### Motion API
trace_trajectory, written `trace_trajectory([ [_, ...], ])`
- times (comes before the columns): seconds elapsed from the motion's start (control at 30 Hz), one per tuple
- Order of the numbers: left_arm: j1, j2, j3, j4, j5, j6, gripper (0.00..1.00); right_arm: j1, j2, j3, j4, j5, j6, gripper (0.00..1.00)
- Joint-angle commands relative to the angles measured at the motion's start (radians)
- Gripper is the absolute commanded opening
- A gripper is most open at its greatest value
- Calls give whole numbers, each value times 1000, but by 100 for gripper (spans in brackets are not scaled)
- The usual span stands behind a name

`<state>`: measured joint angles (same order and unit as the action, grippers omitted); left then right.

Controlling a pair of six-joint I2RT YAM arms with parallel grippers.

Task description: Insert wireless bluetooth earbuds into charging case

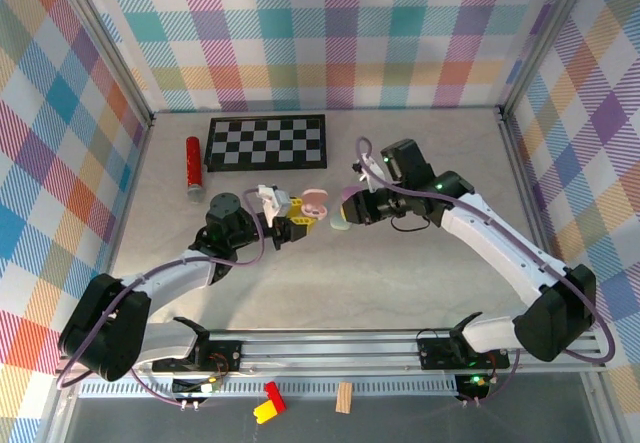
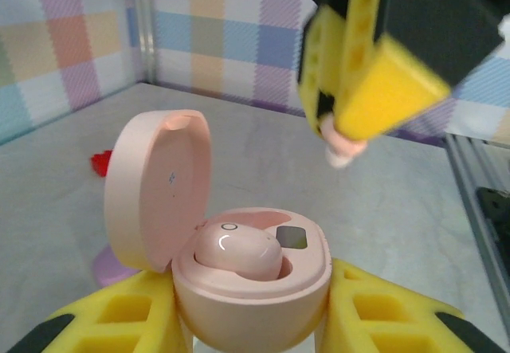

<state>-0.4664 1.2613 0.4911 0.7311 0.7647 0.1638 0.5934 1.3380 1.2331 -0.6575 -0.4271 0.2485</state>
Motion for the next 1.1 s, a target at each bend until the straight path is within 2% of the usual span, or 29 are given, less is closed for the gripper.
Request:
trace_trajectory([
  [0.0,-23,19,42,-7,87,27,35,-15,-19,29,74,-172,43,23],
  [0.43,-60,53,68,23,124,-4,35,-20,29,24,98,-271,41,24],
  [1.07,-60,38,66,70,120,-44,35,-21,68,-8,99,-245,20,24],
])
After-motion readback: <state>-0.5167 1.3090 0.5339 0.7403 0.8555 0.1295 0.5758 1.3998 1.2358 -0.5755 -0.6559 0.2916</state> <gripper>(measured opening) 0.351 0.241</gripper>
